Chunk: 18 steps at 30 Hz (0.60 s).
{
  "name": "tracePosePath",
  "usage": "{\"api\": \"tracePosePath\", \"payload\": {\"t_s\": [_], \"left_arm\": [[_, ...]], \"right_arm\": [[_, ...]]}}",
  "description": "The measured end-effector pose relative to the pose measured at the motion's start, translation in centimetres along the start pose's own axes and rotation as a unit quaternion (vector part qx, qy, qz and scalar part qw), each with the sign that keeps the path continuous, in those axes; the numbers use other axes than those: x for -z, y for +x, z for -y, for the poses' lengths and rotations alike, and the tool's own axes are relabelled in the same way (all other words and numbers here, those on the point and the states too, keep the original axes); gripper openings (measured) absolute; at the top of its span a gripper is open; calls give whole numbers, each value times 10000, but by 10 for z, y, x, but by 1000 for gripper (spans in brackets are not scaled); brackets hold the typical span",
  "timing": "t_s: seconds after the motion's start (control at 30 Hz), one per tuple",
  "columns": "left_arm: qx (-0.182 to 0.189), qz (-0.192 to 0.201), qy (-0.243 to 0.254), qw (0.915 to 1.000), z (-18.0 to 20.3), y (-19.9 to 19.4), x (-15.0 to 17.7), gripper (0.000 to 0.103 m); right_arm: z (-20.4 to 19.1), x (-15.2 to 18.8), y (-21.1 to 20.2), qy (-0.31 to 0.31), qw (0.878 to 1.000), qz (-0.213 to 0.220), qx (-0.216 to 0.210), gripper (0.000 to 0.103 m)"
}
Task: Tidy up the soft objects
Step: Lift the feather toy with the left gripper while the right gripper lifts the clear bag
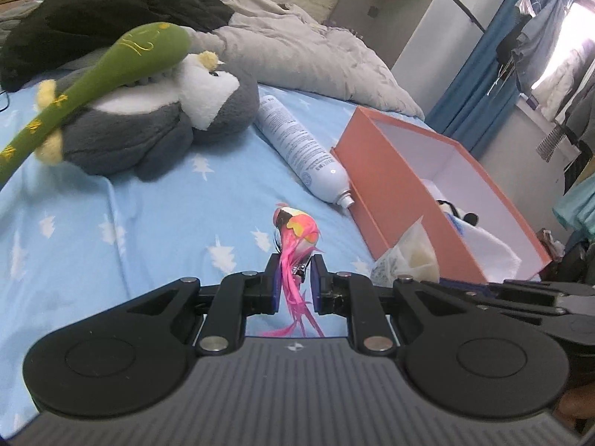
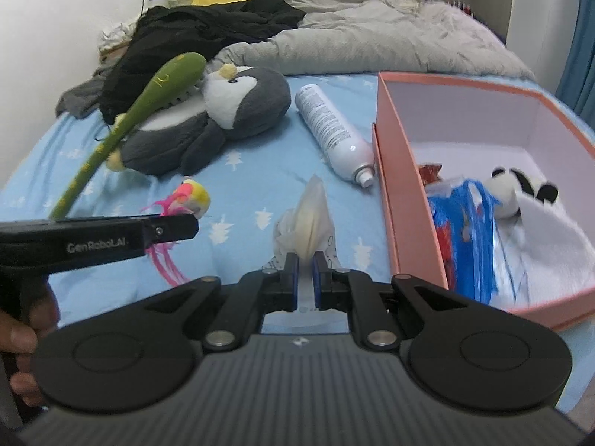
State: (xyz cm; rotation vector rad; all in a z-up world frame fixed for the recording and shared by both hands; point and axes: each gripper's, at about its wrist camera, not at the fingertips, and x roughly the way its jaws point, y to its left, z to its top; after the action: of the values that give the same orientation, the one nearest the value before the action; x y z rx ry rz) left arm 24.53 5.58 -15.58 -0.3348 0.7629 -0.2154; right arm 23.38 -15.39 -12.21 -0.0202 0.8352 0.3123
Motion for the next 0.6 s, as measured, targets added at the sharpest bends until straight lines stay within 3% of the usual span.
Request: {"api": "tracePosePath", "payload": {"t_s": [0.23,0.6], "left_arm": [[-257,-133,-153,9995,15,-33,13,19],[-215,-192,-261,9992,33,-80,7,19]], "right_arm": [[0,14,-22,19,10000,-44,-23,12],[-12,9,-61,-13,9999,162,-17,12]]}}
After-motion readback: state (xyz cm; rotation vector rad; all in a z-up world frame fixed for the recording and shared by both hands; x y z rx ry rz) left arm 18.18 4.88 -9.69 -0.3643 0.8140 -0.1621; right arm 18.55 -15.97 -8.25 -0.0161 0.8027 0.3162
